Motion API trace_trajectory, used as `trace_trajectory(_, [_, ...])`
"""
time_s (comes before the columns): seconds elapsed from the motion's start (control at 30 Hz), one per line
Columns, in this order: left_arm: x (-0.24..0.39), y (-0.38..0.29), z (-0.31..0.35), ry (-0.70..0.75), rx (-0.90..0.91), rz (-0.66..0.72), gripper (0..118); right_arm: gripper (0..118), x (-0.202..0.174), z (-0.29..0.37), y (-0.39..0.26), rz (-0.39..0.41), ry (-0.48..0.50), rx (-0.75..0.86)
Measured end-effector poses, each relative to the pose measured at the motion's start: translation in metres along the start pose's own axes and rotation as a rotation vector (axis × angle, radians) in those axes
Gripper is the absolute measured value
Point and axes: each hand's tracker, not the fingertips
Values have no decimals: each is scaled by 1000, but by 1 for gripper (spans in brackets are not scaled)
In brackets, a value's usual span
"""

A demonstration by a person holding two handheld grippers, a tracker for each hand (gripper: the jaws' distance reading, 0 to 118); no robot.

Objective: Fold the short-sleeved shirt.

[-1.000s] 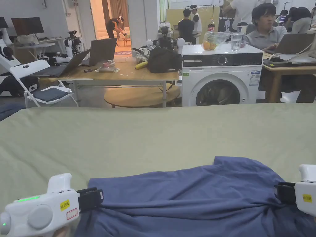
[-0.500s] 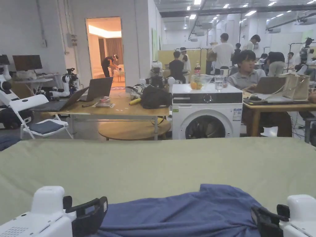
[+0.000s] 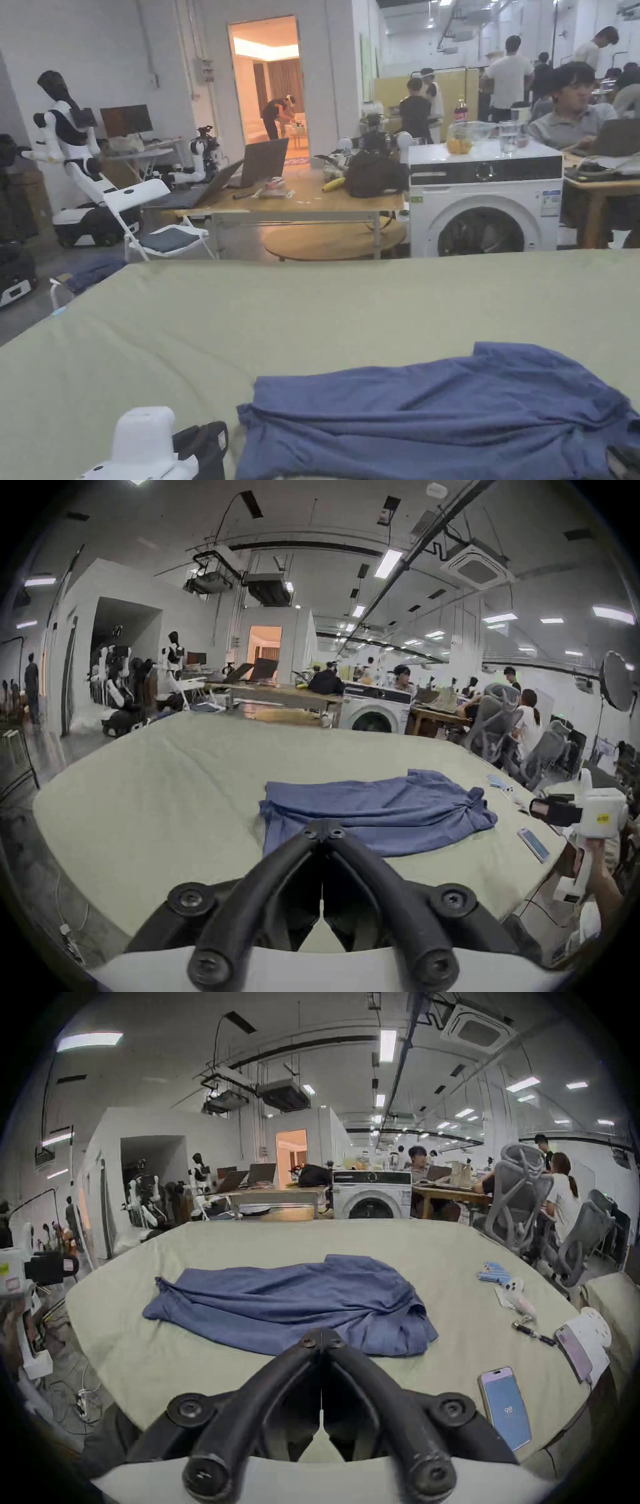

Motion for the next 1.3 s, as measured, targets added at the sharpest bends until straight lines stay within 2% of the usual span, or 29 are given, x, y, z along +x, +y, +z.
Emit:
trace_trajectory(0.1, [-14, -3, -40, 41, -149, -32, 1, 0, 4, 0, 0, -12, 34, -17])
trace_trajectory(0.17, [-22, -9, -71, -16, -198, 4, 47, 0, 9, 2, -2, -5, 43, -38])
trace_trajectory(0.2, [-28, -14, -89, -31, -223, 36, 62, 0, 11, 2, -3, 0, 44, -51])
trace_trajectory(0.27, [-37, -24, -129, 6, -292, 62, 65, 0, 17, 4, -6, 5, 31, -62])
trace_trajectory(0.4, [-51, -46, -191, 95, -434, 75, 65, 0, 34, 7, -14, -1, -11, -100])
trace_trajectory(0.5, [-55, -66, -218, 74, -523, 145, 62, 0, 50, 3, -20, -7, -52, -139])
trace_trajectory(0.53, [-52, -68, -221, 114, -528, 90, 52, 0, 57, -1, -22, -14, -58, -147])
trace_trajectory(0.57, [-48, -62, -216, 103, -498, 100, 41, 0, 62, -5, -21, -17, -61, -158])
trace_trajectory(0.63, [-38, -55, -217, 97, -505, 18, 35, 0, 70, -17, -17, -26, -79, -157])
trace_trajectory(0.67, [-34, -55, -221, 82, -520, -18, 25, 0, 75, -25, -14, -42, -78, -154])
trace_trajectory(0.7, [-31, -57, -223, 101, -549, -44, 8, 0, 80, -37, -10, -71, -80, -147])
trace_trajectory(0.73, [-29, -59, -227, 116, -557, -47, 3, 0, 84, -54, -6, -100, -91, -149])
trace_trajectory(0.77, [-28, -61, -230, 122, -574, -53, 3, 0, 89, -71, -2, -129, -96, -159])
trace_trajectory(0.8, [-28, -59, -232, 123, -586, -62, 3, 8, 102, -93, -1, -151, -95, -180])
trace_trajectory(0.83, [-25, -57, -232, 120, -591, -75, 3, 41, 111, -118, 0, -167, -104, -219])
trace_trajectory(0.87, [-23, -56, -232, 119, -601, -109, 3, 59, 116, -136, 1, -181, -139, -231])
trace_trajectory(0.9, [-23, -56, -233, 113, -604, -137, 3, 61, 121, -159, 1, -178, -187, -266])
trace_trajectory(1.0, [-28, -60, -231, 113, -584, -91, 3, 60, 135, -209, -14, -188, -236, -452])
trace_trajectory(1.03, [-30, -61, -230, 109, -576, -73, 3, 55, 134, -217, -25, -199, -219, -512])
trace_trajectory(1.07, [-30, -61, -229, 109, -572, -67, 3, 48, 128, -206, -24, -147, -257, -416])
trace_trajectory(1.1, [-27, -61, -227, 109, -570, -73, 3, 43, 123, -200, -19, -140, -238, -387])
trace_trajectory(1.13, [-26, -62, -228, 111, -566, -78, 3, 10, 121, -202, -16, -186, -165, -412])
trace_trajectory(1.17, [-24, -62, -228, 115, -563, -86, 3, 2, 119, -206, -16, -200, -177, -430])
trace_trajectory(1.2, [-22, -62, -226, 119, -558, -95, 3, 2, 113, -204, -16, -166, -225, -425])
trace_trajectory(1.27, [-29, -60, -226, 114, -544, -87, 2, 2, 112, -201, -11, -131, -235, -421])
trace_trajectory(1.3, [-31, -55, -209, 97, -420, -91, 1, 2, 110, -194, -5, -107, -274, -398])
